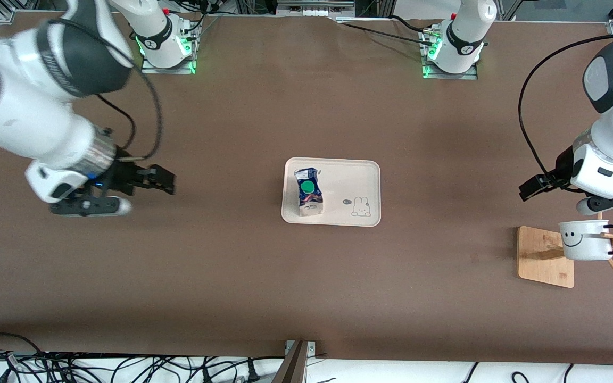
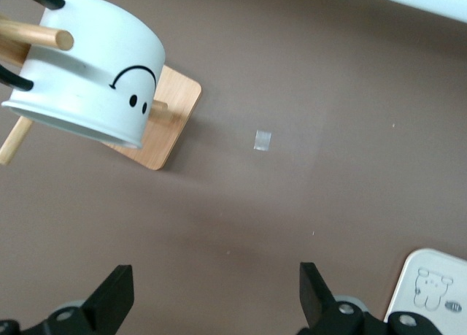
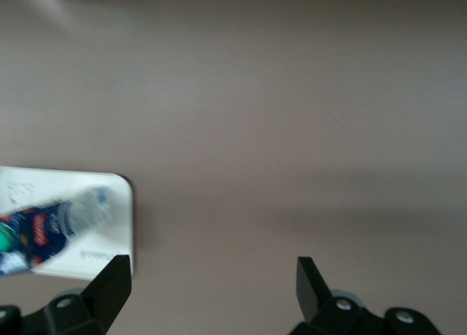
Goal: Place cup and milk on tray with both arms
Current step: 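Release the carton and withdraw the right gripper while the left gripper approaches the mug, then grasp the white mug rim with the left gripper on the mug tree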
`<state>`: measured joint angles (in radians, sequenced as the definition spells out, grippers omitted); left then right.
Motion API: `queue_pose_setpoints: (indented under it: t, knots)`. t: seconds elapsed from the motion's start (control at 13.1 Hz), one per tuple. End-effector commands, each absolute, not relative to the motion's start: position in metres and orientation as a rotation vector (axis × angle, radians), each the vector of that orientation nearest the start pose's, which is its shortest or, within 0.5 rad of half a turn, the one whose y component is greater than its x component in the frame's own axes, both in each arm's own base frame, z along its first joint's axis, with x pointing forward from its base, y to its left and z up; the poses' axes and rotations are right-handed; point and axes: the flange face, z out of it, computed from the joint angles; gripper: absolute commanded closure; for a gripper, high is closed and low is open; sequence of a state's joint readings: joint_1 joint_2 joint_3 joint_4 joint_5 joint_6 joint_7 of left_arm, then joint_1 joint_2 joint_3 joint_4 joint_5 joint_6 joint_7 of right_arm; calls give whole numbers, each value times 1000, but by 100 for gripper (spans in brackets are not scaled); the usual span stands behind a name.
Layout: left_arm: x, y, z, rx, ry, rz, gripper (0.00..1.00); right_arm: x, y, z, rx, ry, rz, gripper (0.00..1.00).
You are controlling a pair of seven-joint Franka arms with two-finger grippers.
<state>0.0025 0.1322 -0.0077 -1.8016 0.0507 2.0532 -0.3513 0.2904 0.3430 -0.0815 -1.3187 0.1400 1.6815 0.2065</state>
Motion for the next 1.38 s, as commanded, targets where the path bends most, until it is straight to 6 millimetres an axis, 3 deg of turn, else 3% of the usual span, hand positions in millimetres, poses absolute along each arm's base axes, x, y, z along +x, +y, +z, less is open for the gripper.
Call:
queue_pose_setpoints:
  t: [0.0,0.23,0.77,1.07,1.15,1.3]
  knots:
    - [586,24,473,-3041,-569,-334,0,605,115,568,-3031,-26,63,0]
    - [582,41,462,-3033,-599,-358,0,569,80,581,-3074,-18,49,0]
    - [602,65,441,-3027,-547,-503,0,567,60,588,-3103,-77,48,0]
    - [614,79,422,-3021,-594,-600,0,567,60,597,-3115,-87,63,0]
    - [620,91,415,-3012,-639,-676,0,567,61,596,-3116,-68,68,0]
    - [624,91,414,-3005,-642,-744,3,567,63,592,-3116,-67,90,0]
